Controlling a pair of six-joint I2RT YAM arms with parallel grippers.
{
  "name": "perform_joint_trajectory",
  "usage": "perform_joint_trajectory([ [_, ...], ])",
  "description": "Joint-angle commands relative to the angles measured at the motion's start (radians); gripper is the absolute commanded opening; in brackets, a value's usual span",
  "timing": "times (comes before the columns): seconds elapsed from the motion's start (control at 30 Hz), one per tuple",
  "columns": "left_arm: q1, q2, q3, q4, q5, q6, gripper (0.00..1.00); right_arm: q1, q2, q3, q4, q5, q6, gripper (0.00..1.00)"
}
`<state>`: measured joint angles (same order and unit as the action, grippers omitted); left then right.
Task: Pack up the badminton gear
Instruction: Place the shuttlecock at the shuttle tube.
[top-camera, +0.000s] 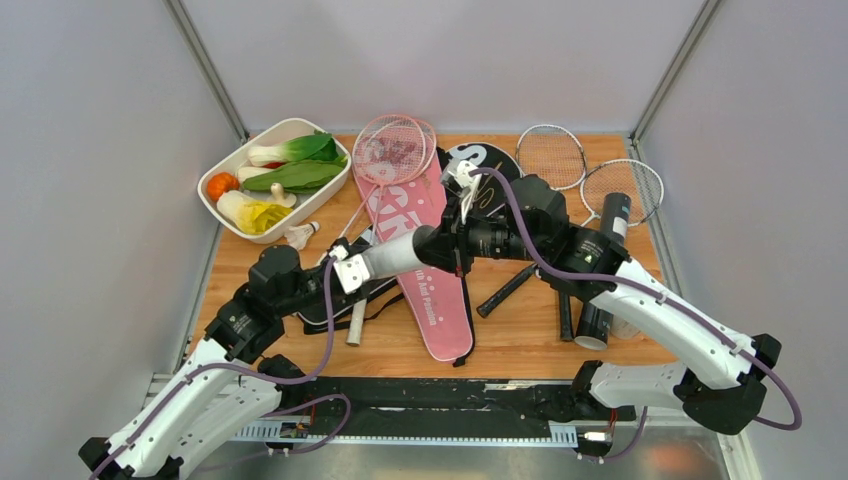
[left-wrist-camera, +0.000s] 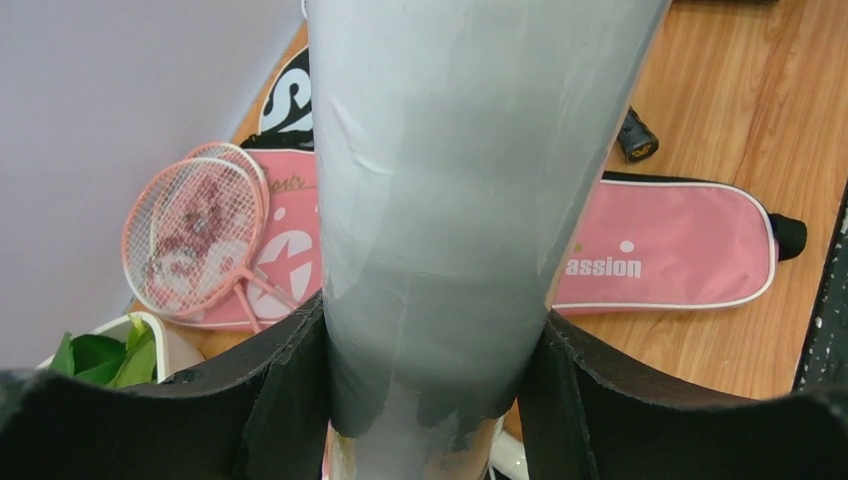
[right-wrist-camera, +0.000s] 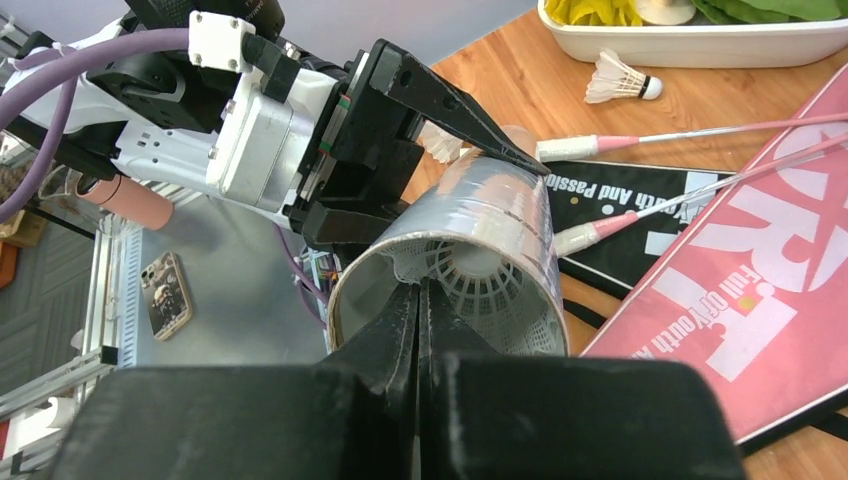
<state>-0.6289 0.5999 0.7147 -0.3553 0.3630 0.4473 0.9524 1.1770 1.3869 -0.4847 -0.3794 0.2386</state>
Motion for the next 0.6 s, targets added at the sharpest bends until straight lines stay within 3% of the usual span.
perform_joint_trajectory([
  [0.0,-0.005,-0.014,0.005,0.164,0.035,0.011,0.00,0.006,-0.017,-0.060,0.080,-0.048,0.055,0.00],
  [0.13,-0.005,-0.020,-0.010,0.183,0.037,0.011,0.00,0.006,-0.021,-0.083,0.087,-0.033,0.067,0.03],
  [0.4,-0.005,-0.018,-0.030,0.165,-0.017,0.017,0.00,0.005,-0.115,-0.053,0.087,0.118,0.149,0.45],
  [0.57,-0.005,-0.028,-0.045,0.145,-0.076,0.021,0.00,0.006,-0.185,-0.050,0.083,0.202,0.191,0.53],
])
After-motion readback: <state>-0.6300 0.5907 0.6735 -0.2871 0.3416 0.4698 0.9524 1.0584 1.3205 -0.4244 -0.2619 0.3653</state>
